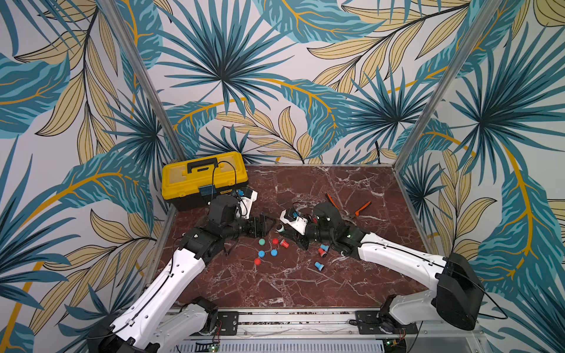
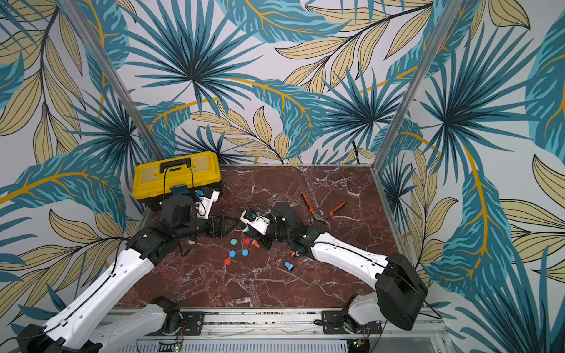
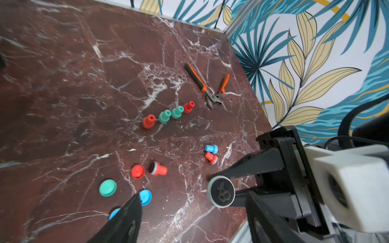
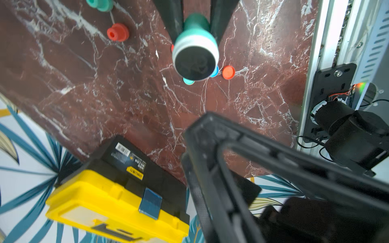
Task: Close the stamp cap
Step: Pick up the stamp from the center of the board.
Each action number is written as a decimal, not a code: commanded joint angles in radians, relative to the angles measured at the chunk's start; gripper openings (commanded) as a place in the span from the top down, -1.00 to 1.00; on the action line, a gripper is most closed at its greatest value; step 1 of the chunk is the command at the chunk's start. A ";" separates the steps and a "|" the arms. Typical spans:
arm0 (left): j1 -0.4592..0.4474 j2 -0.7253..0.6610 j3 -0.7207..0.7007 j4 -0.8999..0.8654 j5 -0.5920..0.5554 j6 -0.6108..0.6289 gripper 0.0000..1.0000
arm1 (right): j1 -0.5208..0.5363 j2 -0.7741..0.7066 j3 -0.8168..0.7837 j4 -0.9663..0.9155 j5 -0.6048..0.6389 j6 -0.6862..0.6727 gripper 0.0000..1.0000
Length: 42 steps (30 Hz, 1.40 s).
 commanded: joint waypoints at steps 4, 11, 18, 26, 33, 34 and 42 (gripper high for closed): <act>-0.043 0.023 0.050 -0.006 0.088 -0.049 -0.42 | 0.003 0.003 0.029 0.006 -0.053 -0.112 0.68; -0.087 0.064 0.054 -0.006 0.029 -0.065 -0.21 | 0.034 0.000 0.049 -0.004 -0.047 -0.126 0.70; -0.102 0.089 0.060 -0.008 0.026 -0.075 0.13 | 0.037 -0.012 0.055 -0.012 -0.021 -0.146 0.71; -0.106 0.100 0.056 -0.011 0.046 -0.091 0.21 | 0.042 -0.038 0.041 0.025 0.052 -0.153 0.73; -0.119 0.132 0.073 -0.046 0.046 -0.068 0.12 | 0.042 -0.052 0.044 0.026 0.083 -0.173 0.72; -0.121 0.137 0.077 -0.059 0.032 -0.062 0.12 | 0.042 -0.054 0.046 0.025 0.085 -0.173 0.72; -0.128 0.162 0.113 -0.115 -0.041 -0.020 0.48 | 0.044 -0.066 0.047 0.029 0.091 -0.173 0.72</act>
